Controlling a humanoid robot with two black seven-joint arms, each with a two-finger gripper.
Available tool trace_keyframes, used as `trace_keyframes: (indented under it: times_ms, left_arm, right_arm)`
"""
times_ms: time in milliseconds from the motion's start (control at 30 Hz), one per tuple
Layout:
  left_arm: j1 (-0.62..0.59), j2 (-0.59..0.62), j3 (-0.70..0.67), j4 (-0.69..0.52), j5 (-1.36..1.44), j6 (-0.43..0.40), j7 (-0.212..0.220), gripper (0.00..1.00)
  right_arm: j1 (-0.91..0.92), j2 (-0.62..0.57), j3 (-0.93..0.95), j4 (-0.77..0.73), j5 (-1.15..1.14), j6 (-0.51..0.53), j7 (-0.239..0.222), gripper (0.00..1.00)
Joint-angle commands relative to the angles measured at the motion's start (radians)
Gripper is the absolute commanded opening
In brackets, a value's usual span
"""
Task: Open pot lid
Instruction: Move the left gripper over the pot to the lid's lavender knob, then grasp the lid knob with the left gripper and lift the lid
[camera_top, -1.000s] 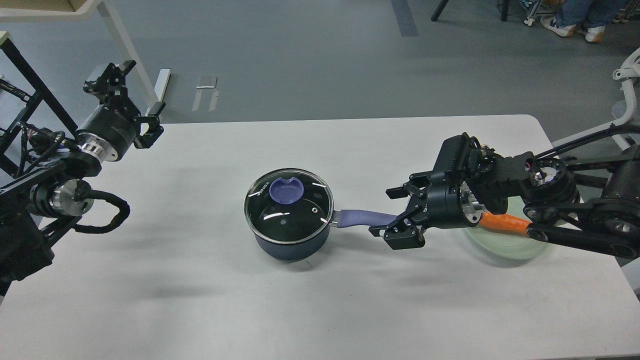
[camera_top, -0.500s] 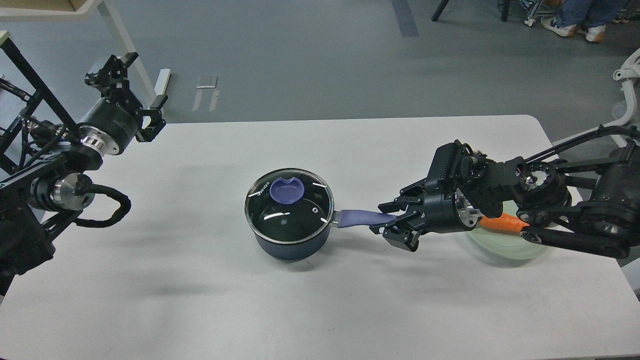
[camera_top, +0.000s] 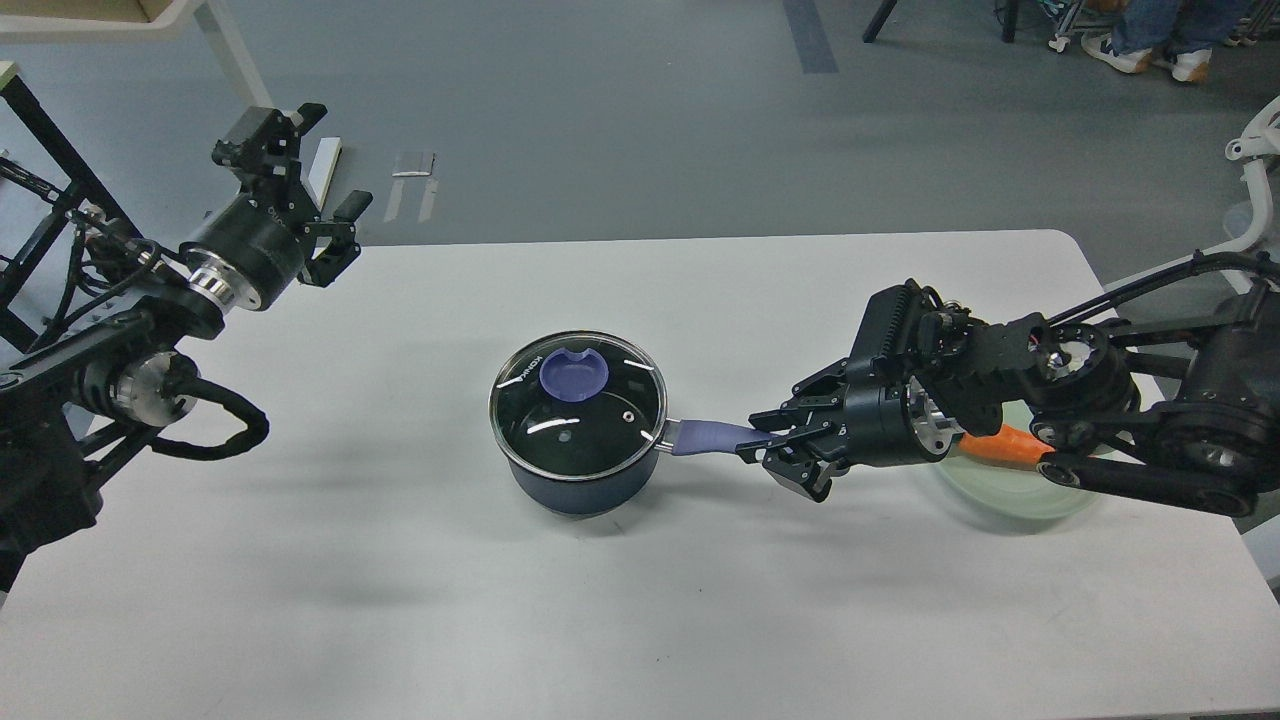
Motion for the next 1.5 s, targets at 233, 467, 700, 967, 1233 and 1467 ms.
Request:
trace_keyframes:
  times_ms: [233,467,700,967,1233,1467]
  left_arm:
    - [-0.039,0.089,0.0,-0.363,0.768,0.119,0.0,0.99]
    - [-0.062,0.035,0.016,-0.37,1.275,0.127,0.005,0.98]
    - [-0.101,-0.023,0.153,-0.353,1.657,0.193,0.049,0.97]
    - [-0.101,-0.025,0.256,-0.328,1.699,0.231,0.054,0.96]
    - [-0.099,-0.06,0.279,-0.23,1.706,0.274,0.051,0.96]
    - [-0.094,-0.06,0.287,-0.233,1.71,0.274,0.045,0.78]
  right_arm:
    - [-0.001,-0.001,0.004,0.005,0.003,-0.002,0.002,0.19]
    - [-0.001,-0.003,0.004,0.005,0.003,-0.002,0.002,0.18]
    - [0.001,-0.001,0.005,0.005,0.003,-0.002,0.004,0.18]
    - [-0.002,-0.003,0.005,0.005,0.001,-0.002,0.005,0.18]
    - [-0.001,0.003,0.005,0.005,0.001,-0.002,0.011,0.18]
    - [-0.001,0.003,0.005,0.005,0.001,-0.002,0.011,0.18]
